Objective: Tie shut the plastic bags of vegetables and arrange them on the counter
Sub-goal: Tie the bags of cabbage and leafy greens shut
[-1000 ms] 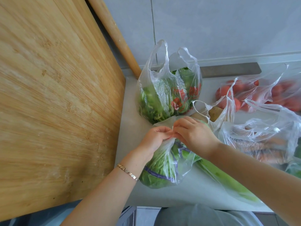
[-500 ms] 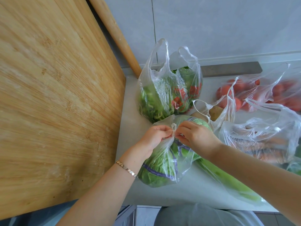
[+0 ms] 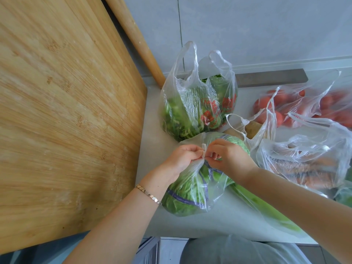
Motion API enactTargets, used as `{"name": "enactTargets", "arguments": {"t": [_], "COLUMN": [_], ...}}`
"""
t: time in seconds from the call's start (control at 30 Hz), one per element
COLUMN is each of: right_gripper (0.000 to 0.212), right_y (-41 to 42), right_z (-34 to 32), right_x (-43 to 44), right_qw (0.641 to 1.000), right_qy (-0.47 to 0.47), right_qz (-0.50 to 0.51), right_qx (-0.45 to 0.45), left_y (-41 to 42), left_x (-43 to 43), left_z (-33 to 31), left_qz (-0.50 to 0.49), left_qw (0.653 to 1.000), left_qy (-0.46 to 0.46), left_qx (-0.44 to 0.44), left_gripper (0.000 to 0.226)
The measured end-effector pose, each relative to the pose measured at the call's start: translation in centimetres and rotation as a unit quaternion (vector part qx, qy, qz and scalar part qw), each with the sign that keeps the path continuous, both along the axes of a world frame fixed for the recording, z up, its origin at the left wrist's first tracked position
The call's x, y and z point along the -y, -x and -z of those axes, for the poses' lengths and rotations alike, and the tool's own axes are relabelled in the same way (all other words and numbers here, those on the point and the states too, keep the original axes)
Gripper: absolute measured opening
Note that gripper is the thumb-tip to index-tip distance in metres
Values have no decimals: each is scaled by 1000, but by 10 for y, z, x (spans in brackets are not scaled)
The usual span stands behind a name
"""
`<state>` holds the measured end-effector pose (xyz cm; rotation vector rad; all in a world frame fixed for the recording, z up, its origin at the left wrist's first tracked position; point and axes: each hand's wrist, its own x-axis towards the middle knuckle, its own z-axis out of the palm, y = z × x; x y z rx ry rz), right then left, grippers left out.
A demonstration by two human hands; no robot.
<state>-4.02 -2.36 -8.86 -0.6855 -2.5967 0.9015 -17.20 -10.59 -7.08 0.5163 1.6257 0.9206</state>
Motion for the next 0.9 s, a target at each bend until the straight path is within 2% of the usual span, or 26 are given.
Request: {"name": "enactTargets", "arguments": {"t": [0.1, 0.17, 0.23, 0.3, 0.37, 0.43, 0.5, 0.57, 0.6, 0.73, 0.83, 0.9], "right_gripper": [3, 3, 3, 16, 20, 10, 8, 3, 8, 39, 61, 63], "right_y": [1, 3, 3, 2, -1, -5, -7, -5, -2, 25, 49, 63], "right_z": [0, -3, -3, 0, 5, 6, 1, -15, -24, -58, -75, -79], "right_x": [-2, 0, 6, 7, 7, 6, 3, -9, -18, -80, -125, -143], "right_qw": [999, 999, 995, 988, 986, 987, 992, 990, 989, 991, 978, 977], "right_qy": [6, -40, -96, -141, -146, -128, -43, 47, 79, 49, 51, 53], "right_qz": [26, 5, -32, -54, -75, -88, -91, -68, -47, 126, 202, 198], "right_qx": [41, 20, 9, 10, 20, 47, 79, 115, 114, 18, 25, 66], "left_y": [-3, 0, 6, 7, 5, 6, 13, 24, 29, 47, 50, 49], "left_x": [-1, -1, -1, 0, 1, -1, -3, -10, -16, -58, -97, -116], "left_z": [-2, -2, 2, 7, 12, 12, 6, -2, -6, -26, -40, -43], "left_qz": [3, 9, 22, 37, 61, 91, 110, 90, 60, -112, -144, -123], "left_qw": [999, 987, 959, 936, 926, 933, 948, 952, 948, 902, 843, 832], "left_qy": [0, 4, 10, 19, 34, 49, 64, 44, 21, -93, -124, -83], "left_qx": [-49, -161, -284, -349, -370, -344, -292, -288, -311, -406, -503, -535], "left_gripper": [28, 25, 18, 16, 17, 16, 17, 19, 17, 24, 44, 54]}}
